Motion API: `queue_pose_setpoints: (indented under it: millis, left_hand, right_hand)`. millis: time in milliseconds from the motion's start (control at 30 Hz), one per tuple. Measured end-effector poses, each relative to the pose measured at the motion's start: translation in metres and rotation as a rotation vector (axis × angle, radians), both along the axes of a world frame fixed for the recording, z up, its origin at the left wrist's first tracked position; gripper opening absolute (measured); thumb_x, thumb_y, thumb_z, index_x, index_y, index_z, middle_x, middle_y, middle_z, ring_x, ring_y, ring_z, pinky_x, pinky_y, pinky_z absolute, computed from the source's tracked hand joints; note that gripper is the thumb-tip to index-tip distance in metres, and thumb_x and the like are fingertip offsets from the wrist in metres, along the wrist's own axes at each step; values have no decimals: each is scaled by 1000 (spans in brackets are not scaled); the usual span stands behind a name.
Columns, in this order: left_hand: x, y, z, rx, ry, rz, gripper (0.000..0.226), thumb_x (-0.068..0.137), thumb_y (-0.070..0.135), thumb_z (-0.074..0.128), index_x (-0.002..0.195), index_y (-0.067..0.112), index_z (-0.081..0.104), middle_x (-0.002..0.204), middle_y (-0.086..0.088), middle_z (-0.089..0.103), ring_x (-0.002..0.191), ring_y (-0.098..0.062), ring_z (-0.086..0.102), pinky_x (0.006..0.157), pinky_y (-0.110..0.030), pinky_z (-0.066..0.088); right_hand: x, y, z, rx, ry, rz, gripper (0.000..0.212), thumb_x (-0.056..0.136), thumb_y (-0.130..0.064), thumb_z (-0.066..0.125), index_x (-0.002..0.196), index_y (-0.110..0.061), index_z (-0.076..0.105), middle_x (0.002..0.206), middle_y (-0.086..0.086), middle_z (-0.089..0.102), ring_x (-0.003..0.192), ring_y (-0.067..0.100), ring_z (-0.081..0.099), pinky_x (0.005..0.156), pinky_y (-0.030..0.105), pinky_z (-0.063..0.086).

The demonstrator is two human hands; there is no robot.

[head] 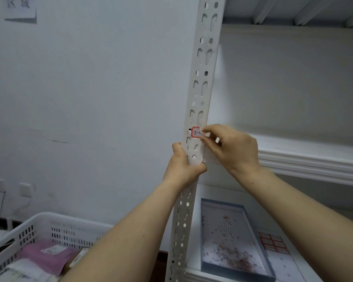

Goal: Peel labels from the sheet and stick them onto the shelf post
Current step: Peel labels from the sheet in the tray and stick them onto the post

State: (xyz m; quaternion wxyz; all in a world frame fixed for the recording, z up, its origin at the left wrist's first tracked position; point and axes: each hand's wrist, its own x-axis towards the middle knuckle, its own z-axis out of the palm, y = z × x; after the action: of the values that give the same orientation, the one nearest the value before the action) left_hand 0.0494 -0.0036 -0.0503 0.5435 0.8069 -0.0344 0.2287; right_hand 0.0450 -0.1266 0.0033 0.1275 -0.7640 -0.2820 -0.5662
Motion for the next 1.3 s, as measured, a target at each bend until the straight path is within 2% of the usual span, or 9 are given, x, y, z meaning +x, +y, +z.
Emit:
queue_pose_setpoints:
  millis: [133, 233, 367, 467, 600, 767, 867, 1000, 1300]
  left_hand:
    - [-1, -1, 1, 4, 3, 3, 56, 64, 27, 65, 106, 18, 30, 91, -2, 58, 84, -29, 62, 72, -50, 56]
    - [-2, -1, 1, -4, 11, 2, 58, 59, 31, 62, 106, 19, 30, 91, -3, 59, 85, -30, 63, 72, -50, 56]
    - [0, 0, 1, -6, 18, -4, 59, 58, 30, 61, 107, 18, 30, 92, -4, 61, 85, -31, 63, 72, -49, 56]
    - [0, 1, 0, -7, 19, -15, 57, 61, 29, 62, 106, 18, 29, 89, -4, 59, 83, -30, 62, 71, -47, 57]
    - [3, 2, -1, -3, 12, -16, 56, 63, 30, 64, 104, 17, 29, 85, -3, 58, 77, -28, 60, 69, -42, 54]
    - [4, 1, -1, 1, 7, -14, 50, 71, 22, 67, 103, 16, 28, 77, 0, 52, 70, -24, 54, 63, -36, 49]
    - [3, 1, -1, -11, 10, -24, 51, 67, 24, 66, 102, 17, 29, 79, 0, 54, 69, -24, 55, 64, -39, 51]
    - [1, 1, -1, -15, 21, -23, 54, 61, 29, 63, 102, 18, 29, 84, -3, 59, 74, -28, 60, 67, -45, 54]
    - [1, 1, 0, 16, 12, 0, 52, 69, 23, 66, 105, 17, 29, 90, -3, 59, 82, -28, 62, 70, -45, 56]
  right_hand:
    - [6, 3, 6, -35, -82, -47, 26, 82, -37, 55, 74, -21, 74, 70, -3, 67, 42, 26, 56, 45, 18, 31]
    - [9, 3, 11, -139, -170, -179, 7, 66, -25, 75, 62, -21, 72, 61, -4, 64, 36, 25, 50, 47, 16, 26]
    - [3, 10, 18, -270, -137, -401, 33, 29, -19, 88, 45, -22, 60, 46, -4, 55, 30, 20, 41, 50, 12, 10]
    - [-1, 18, 24, -273, -171, -417, 38, 22, -21, 87, 40, -19, 54, 40, -2, 49, 27, 19, 37, 60, 14, -7]
    - [-4, 27, 29, -280, -215, -426, 43, 14, -22, 83, 38, -16, 48, 34, 0, 44, 27, 20, 26, 66, 16, -10]
    - [-3, 28, 27, -295, -206, -423, 44, 16, -24, 83, 41, -15, 48, 32, -1, 41, 25, 19, 26, 66, 17, -10]
    - [-1, 26, 25, -293, -178, -400, 42, 21, -24, 84, 44, -13, 50, 34, -1, 43, 26, 20, 27, 65, 16, -9]
    - [4, 23, 22, -288, -150, -391, 40, 31, -25, 86, 49, -12, 53, 36, 0, 46, 25, 19, 38, 63, 14, -8]
    - [8, 18, 20, -279, -106, -343, 37, 35, -19, 85, 53, -9, 53, 37, -1, 47, 25, 19, 39, 62, 11, -4]
